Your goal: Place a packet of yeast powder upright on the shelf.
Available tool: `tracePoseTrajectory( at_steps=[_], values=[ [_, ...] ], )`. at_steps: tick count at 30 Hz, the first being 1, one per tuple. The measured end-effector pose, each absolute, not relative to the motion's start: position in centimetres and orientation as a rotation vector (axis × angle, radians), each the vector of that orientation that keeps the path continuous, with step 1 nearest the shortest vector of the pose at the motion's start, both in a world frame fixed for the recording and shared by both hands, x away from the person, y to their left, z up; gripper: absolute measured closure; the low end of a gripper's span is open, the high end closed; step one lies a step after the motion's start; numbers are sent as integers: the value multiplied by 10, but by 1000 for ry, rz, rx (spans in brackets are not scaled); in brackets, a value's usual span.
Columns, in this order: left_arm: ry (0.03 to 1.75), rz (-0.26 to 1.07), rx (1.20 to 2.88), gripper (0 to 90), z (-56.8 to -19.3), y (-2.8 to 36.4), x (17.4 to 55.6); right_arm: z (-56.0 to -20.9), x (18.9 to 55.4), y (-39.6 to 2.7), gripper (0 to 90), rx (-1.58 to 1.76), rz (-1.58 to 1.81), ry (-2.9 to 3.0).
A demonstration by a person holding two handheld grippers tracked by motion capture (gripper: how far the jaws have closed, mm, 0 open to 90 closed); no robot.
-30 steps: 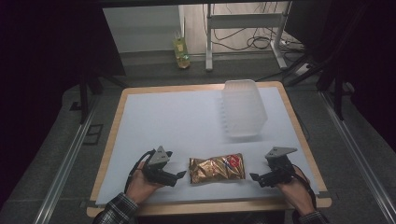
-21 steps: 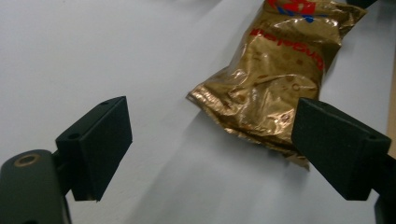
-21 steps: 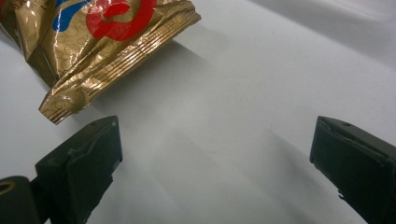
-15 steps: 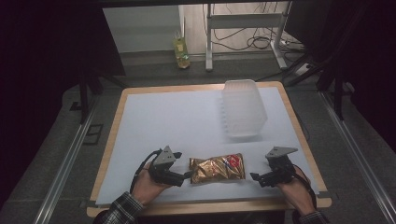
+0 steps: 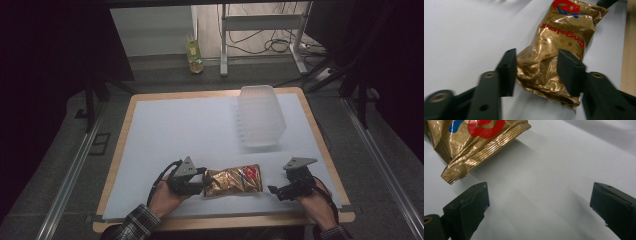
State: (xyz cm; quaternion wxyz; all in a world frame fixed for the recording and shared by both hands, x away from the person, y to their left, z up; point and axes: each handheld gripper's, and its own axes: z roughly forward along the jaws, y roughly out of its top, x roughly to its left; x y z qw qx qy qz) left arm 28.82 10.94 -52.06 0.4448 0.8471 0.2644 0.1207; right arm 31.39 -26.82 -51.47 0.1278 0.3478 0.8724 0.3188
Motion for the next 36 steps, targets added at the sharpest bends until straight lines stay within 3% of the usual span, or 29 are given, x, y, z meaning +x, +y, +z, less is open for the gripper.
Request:
tracePoseTrajectory(
  at_steps=[8,12,17,36],
  values=[
    [594,272,2127,829,-523,103,286,-516,314,-267,25,1002,911,2548],
    [593,224,2131,894,-529,100,289,-517,315,-266,25,995,886,2552],
    [612,184,2129,898,-536,104,294,-516,315,-266,26,998,899,2545],
    [614,231,2219,900,-546,114,281,-505,311,-267,27,995,1005,2557]
  ],
)
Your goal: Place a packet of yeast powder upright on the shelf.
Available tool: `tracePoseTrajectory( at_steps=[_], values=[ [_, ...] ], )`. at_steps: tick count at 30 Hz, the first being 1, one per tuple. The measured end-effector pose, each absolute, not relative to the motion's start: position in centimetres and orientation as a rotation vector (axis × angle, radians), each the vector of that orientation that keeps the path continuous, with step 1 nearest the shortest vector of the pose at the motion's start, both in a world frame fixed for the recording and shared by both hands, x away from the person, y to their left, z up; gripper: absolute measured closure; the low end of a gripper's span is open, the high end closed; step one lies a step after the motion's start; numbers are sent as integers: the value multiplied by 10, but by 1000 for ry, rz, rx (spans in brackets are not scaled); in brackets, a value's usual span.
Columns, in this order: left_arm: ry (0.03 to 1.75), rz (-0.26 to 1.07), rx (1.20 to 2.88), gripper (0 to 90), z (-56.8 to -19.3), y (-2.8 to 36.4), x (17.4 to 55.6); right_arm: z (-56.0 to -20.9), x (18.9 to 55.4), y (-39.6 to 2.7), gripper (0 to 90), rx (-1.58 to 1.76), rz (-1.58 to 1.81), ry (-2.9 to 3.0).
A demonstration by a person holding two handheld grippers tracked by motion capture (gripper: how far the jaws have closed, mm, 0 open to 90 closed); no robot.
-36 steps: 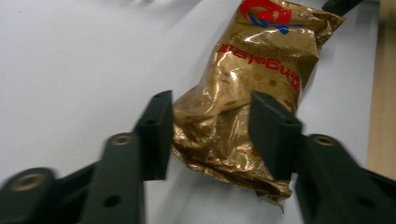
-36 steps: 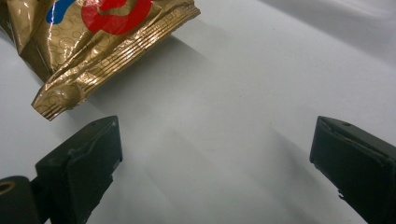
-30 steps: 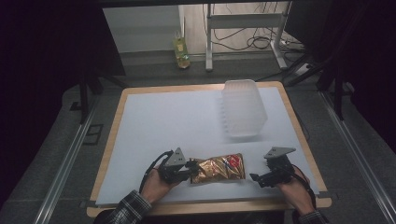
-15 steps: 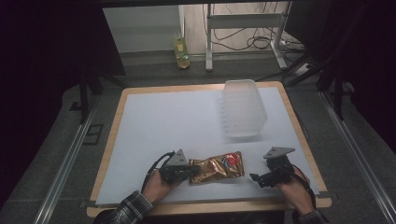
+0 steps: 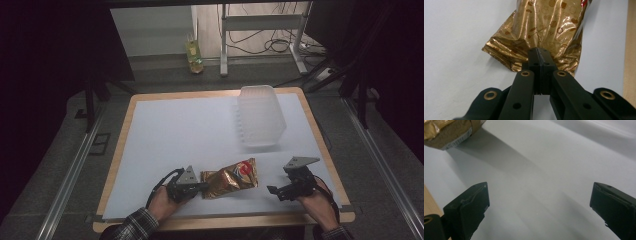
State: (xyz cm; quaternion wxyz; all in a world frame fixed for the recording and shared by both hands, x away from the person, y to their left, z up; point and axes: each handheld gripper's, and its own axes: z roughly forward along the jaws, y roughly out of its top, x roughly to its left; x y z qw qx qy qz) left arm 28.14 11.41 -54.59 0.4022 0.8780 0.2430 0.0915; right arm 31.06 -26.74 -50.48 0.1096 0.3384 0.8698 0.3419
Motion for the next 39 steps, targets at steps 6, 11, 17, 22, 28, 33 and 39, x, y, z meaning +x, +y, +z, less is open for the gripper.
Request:
tracePoseTrajectory(
  at_steps=[6,11,17,22,28,33,39],
  values=[
    [617,218,2218,900,-546,115,283,-505,311,-264,25,989,1045,2594],
    [623,207,2213,900,-546,116,283,-502,310,-262,23,1002,1099,2616],
    [620,205,2214,900,-546,116,284,-496,310,-257,31,1093,1185,2649],
    [620,204,2214,899,-546,116,284,-495,309,-250,30,1123,1204,2685],
    [621,201,2213,899,-546,116,284,-485,314,-241,31,1209,1300,2746],
    [620,206,2215,899,-546,116,284,-482,321,-231,66,1343,1298,2758],
    [621,204,2214,899,-546,116,284,-489,332,-216,140,1399,1276,2782]
  ],
)
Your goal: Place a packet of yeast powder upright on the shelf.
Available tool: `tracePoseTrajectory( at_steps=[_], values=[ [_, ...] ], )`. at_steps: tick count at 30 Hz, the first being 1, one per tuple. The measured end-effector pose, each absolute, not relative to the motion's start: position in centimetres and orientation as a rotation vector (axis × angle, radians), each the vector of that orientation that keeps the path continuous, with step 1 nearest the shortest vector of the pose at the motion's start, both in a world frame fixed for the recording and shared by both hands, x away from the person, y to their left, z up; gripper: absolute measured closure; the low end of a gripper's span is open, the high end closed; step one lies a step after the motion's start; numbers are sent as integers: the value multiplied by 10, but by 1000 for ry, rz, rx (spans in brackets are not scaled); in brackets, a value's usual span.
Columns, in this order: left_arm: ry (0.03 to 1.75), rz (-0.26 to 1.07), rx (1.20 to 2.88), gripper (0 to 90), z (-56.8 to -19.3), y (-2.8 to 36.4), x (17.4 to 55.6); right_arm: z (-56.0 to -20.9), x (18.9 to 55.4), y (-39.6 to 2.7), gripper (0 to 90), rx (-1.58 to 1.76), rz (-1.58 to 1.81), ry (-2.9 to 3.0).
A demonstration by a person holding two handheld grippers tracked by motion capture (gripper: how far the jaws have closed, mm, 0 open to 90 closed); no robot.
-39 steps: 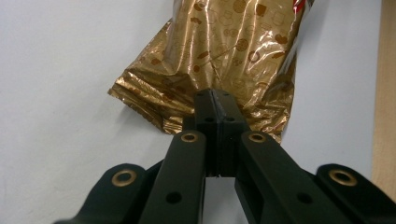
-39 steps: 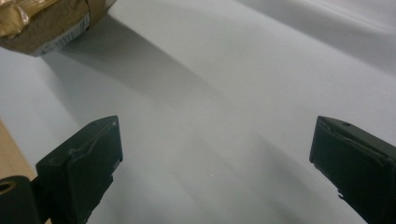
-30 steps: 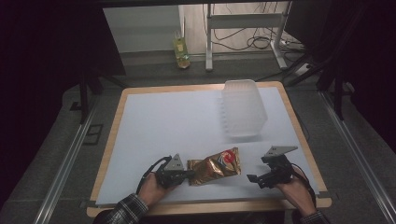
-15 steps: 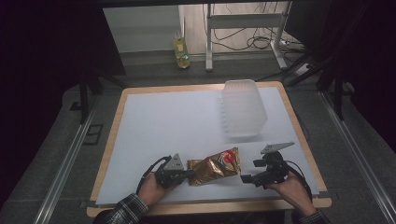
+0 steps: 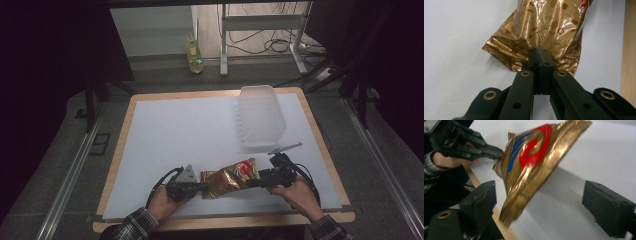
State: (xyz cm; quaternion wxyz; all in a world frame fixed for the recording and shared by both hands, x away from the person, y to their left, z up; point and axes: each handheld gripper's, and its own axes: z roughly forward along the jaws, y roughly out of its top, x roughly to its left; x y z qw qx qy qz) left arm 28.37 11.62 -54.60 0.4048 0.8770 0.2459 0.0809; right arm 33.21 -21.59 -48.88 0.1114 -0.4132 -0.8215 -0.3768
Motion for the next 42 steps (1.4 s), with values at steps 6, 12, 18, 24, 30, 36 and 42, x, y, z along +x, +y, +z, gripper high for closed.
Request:
tracePoseTrajectory(
  at_steps=[6,12,18,24,30,36,42],
  values=[
    [619,208,2214,899,-546,116,284,-495,346,-202,277,-1206,-1103,-2337],
    [613,211,2222,899,-546,116,284,-498,354,-188,417,-1188,-1079,-2287],
    [614,216,2219,897,-546,116,283,-501,358,-182,592,-1175,-1078,-2269],
    [602,247,2229,852,-544,116,282,-502,359,-185,686,-1144,-1096,-2246],
    [586,272,2227,769,-539,117,280,-495,356,-184,713,-1098,-1128,-2281],
    [618,277,2185,640,-536,121,280,-484,356,-185,720,-1055,-1156,-2334],
    [641,290,2157,552,-534,125,281,-475,356,-188,722,-1024,-1172,-2385]
  ],
)
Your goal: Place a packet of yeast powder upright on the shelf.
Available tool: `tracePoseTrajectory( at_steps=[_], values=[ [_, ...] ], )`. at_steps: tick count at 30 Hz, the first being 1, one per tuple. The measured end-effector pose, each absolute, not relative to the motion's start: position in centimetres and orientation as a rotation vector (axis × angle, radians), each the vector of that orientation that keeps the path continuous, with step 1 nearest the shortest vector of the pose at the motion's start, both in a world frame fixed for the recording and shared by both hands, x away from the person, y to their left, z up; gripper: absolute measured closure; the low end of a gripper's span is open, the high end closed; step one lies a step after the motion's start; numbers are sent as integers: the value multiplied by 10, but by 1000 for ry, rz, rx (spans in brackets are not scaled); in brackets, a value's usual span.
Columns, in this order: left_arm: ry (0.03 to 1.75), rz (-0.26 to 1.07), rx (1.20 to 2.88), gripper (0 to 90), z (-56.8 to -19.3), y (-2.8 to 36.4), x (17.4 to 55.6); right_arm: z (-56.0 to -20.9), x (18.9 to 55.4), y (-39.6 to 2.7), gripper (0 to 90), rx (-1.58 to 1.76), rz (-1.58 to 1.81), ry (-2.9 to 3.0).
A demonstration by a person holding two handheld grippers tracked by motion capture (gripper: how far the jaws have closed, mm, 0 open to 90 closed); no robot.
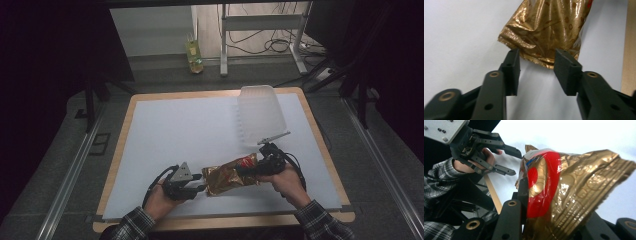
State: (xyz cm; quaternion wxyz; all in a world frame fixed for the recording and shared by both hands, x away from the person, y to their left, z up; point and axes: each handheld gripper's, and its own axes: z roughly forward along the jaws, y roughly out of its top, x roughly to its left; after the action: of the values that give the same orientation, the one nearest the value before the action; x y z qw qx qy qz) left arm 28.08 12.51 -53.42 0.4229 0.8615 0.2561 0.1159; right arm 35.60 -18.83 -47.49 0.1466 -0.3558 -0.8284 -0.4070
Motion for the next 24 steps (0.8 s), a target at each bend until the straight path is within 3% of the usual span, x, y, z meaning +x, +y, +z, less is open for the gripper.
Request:
tracePoseTrajectory(
  at_steps=[14,24],
  values=[
    [671,283,2112,265,-533,130,284,-448,359,-196,724,-911,-1218,-2553],
    [700,311,2110,146,-533,131,285,-432,360,-197,725,-823,-1232,-2677]
  ],
)
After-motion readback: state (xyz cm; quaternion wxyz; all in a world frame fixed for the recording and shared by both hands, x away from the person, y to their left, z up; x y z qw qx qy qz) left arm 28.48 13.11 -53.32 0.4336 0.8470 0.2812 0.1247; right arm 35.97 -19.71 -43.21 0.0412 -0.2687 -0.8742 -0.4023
